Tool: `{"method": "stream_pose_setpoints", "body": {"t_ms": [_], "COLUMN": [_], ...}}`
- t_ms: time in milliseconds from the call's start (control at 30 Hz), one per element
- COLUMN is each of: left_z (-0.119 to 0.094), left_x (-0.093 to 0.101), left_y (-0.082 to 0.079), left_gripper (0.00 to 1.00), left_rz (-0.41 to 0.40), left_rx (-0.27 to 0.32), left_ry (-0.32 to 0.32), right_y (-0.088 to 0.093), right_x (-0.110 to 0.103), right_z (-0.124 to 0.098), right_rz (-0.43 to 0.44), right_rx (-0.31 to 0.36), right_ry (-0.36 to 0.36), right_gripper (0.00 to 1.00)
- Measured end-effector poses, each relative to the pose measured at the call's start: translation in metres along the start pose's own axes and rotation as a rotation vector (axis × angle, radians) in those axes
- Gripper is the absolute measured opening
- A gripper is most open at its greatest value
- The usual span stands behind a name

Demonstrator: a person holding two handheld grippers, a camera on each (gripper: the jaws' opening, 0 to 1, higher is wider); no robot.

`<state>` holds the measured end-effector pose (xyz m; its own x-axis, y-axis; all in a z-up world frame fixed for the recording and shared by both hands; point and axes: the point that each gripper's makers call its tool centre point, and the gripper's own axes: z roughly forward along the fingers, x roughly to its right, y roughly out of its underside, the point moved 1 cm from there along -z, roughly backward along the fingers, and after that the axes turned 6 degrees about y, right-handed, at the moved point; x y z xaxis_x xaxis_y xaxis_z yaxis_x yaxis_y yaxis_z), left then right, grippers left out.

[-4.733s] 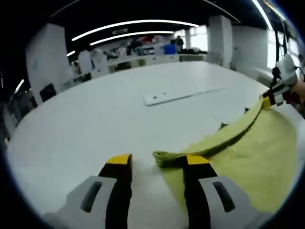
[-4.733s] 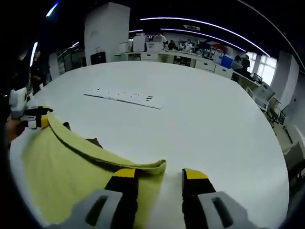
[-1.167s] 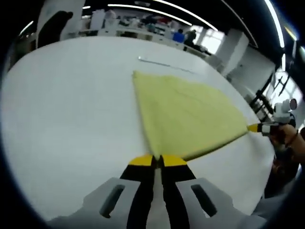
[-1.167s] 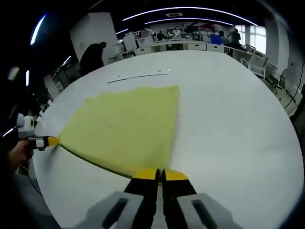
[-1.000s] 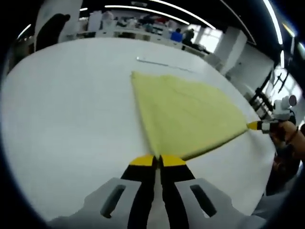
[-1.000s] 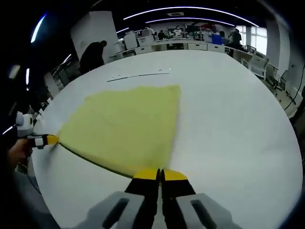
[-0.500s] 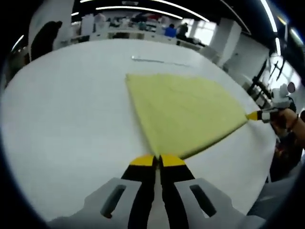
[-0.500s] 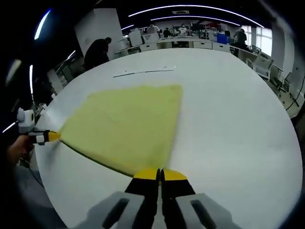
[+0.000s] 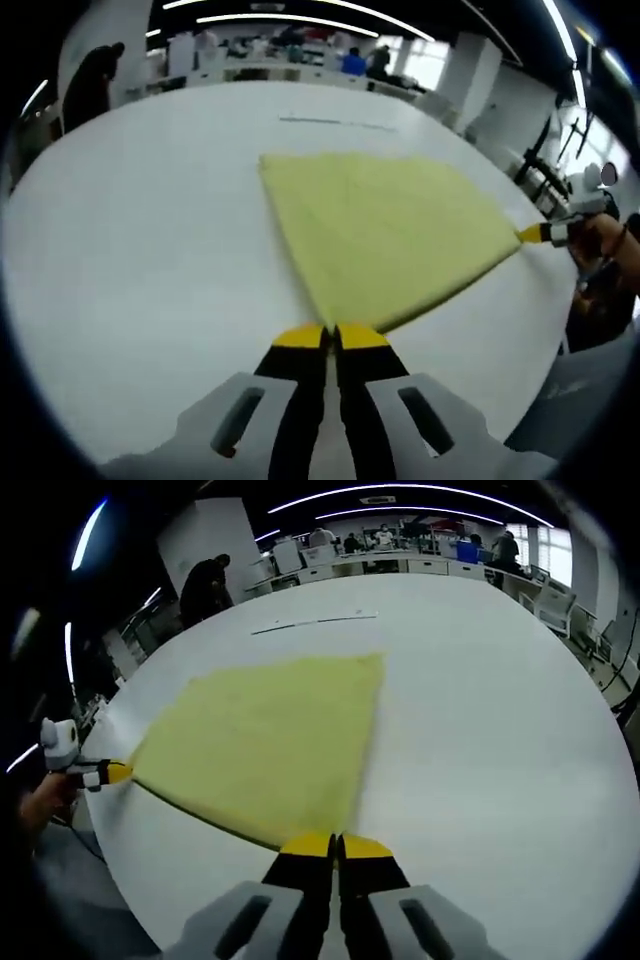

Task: Fold the garment on the visible template until the final outline fits inside the template.

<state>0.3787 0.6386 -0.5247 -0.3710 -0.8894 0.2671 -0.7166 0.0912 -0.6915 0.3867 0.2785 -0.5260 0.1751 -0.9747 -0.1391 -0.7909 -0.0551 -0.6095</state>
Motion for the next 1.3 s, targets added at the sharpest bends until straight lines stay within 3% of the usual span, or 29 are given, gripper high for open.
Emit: {"method": "stream_pose_setpoints", "body": {"t_ms": [467, 1000, 1167, 1300], "left_z": [-0.0045, -0.0047, -0.0057, -0.0083], "left_x": [-0.0011, -0.0011, -0.0038, -0.0086], "left_y": [0.0103, 0.0107, 0.0105, 0.0091], "left_gripper": [0.0, 0.02, 0.07, 0.15], "left_rz": [0.001, 0.004, 0.002, -0.005], "left_rx": [-0.012, 0.003, 0.001, 0.005], "left_ry": [-0.016, -0.022, -0.037, -0.058], "right_y": [0.0086, 0.0094, 0.0094, 0.0092], "right_x": [-0.0071, -0.007, -0.0052, -0.0008], "right_z": [-0.0041, -0.002, -0.002, -0.0024], "right_rz": [-0.026, -0.03, -0.041, -0.059], "right_rx": [-0.003, 0.003, -0.002, -0.01], "right_ry": [-0.008, 0.009, 0.019, 0.042], "right_gripper": [0.0, 0.0, 0.01, 0.09]}}
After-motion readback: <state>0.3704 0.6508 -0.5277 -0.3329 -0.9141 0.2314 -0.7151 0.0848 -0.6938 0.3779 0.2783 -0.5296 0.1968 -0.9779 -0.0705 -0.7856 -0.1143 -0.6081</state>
